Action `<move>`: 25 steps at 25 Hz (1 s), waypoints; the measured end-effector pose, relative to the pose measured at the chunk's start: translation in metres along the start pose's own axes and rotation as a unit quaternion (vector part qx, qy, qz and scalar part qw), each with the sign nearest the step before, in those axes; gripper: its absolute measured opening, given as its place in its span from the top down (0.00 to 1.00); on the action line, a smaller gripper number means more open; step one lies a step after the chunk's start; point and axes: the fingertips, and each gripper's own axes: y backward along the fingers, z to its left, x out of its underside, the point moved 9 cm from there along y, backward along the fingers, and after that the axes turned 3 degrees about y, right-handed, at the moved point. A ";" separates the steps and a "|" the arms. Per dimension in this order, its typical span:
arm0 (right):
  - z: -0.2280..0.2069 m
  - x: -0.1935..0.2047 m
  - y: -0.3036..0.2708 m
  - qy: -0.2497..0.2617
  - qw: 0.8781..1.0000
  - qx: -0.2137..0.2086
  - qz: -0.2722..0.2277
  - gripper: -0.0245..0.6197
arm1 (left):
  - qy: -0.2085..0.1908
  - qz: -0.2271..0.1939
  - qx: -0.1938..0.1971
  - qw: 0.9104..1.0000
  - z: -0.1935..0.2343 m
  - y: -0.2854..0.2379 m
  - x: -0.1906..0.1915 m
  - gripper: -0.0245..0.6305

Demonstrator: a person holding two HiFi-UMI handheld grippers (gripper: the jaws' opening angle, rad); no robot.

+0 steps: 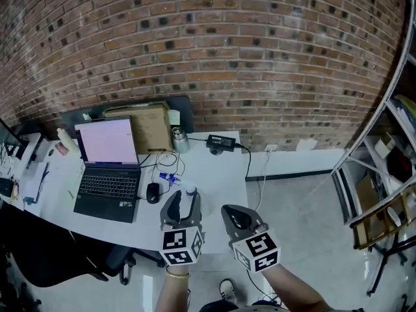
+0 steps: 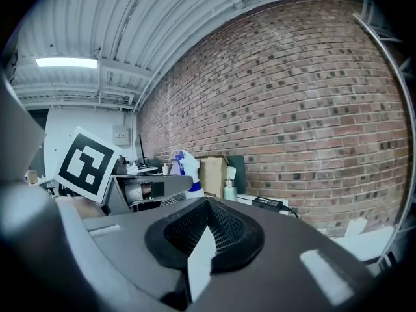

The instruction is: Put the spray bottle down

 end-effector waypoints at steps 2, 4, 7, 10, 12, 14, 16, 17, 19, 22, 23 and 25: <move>0.003 -0.001 0.008 0.003 1.000 0.000 -0.002 0.96 | 0.006 -0.005 0.002 1.000 -0.005 0.012 -0.001 0.67; 0.008 -0.001 0.017 0.006 1.000 -0.001 -0.006 0.96 | 0.012 -0.013 0.003 1.000 -0.010 0.028 -0.004 0.68; 0.014 -0.002 0.034 0.010 1.000 -0.004 -0.015 0.96 | 0.024 -0.027 -0.002 0.999 -0.022 0.055 -0.007 0.76; 0.022 -0.001 0.053 0.016 0.999 -0.012 -0.026 0.96 | 0.037 -0.040 -0.017 0.998 -0.036 0.085 -0.009 0.84; 0.029 -0.001 0.069 0.018 0.999 -0.018 -0.032 0.96 | 0.045 -0.045 -0.026 0.998 -0.045 0.107 -0.011 0.90; 0.037 0.001 0.085 0.018 0.999 -0.025 -0.036 0.96 | 0.051 -0.047 -0.038 0.997 -0.055 0.130 -0.011 0.93; 0.044 0.003 0.101 0.018 0.998 -0.033 -0.041 0.96 | 0.051 -0.045 -0.049 0.996 -0.065 0.151 -0.010 0.95; 0.048 0.004 0.110 0.018 0.998 -0.038 -0.043 0.96 | 0.048 -0.044 -0.053 0.996 -0.071 0.162 -0.009 0.95; 0.056 0.007 0.125 0.016 0.998 -0.047 -0.047 0.96 | 0.039 -0.040 -0.055 0.997 -0.083 0.181 -0.006 0.95; 0.066 0.013 0.145 0.012 0.997 -0.057 -0.050 0.96 | 0.031 -0.032 -0.059 0.997 -0.098 0.206 0.002 0.95; 0.069 0.016 0.152 0.011 0.997 -0.060 -0.050 0.96 | 0.031 -0.029 -0.060 0.997 -0.102 0.213 0.006 0.95; 0.073 0.022 0.164 0.009 0.997 -0.064 -0.050 0.96 | 0.034 -0.023 -0.062 0.997 -0.109 0.225 0.012 0.95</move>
